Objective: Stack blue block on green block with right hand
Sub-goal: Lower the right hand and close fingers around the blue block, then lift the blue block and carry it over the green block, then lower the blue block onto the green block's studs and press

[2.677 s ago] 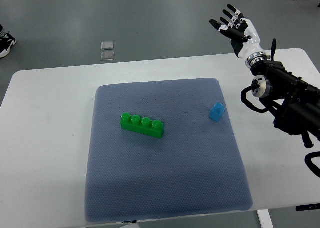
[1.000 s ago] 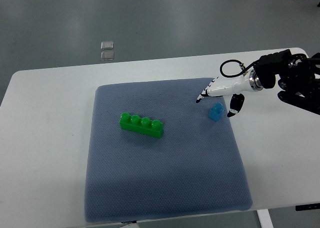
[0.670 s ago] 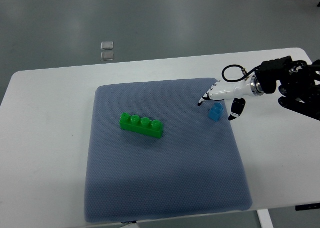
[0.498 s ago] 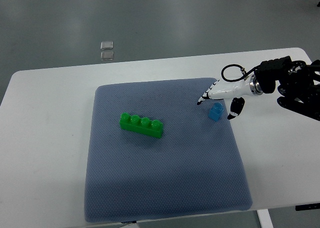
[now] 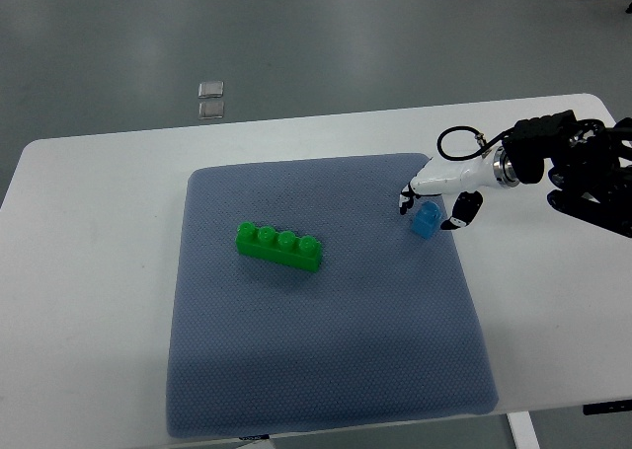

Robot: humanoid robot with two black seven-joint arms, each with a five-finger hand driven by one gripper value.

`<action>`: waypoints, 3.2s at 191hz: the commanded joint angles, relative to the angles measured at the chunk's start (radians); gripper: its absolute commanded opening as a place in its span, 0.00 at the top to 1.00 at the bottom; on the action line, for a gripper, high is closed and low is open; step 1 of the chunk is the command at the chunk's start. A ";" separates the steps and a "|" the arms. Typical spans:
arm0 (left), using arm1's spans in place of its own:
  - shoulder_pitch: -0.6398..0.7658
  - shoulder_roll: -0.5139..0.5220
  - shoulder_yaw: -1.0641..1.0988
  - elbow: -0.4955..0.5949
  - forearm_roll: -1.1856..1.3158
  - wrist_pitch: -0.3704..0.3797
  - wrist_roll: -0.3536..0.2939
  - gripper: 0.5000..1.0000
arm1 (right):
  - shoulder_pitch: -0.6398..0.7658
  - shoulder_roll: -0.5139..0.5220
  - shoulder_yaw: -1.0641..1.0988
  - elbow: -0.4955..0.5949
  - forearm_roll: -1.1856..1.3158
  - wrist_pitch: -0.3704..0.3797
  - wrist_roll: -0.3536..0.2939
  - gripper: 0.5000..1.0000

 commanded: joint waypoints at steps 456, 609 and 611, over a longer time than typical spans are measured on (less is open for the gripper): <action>0.000 0.000 0.000 0.000 0.000 0.000 0.000 0.00 | 0.205 0.275 0.012 0.098 0.022 0.002 0.002 0.82; 0.000 0.000 0.000 0.000 0.000 0.000 0.000 0.00 | 0.170 0.356 0.012 0.011 0.011 -0.017 0.003 0.82; 0.000 0.000 0.000 0.000 0.000 0.000 0.000 0.00 | 0.168 0.356 0.012 0.011 0.009 -0.017 0.003 0.82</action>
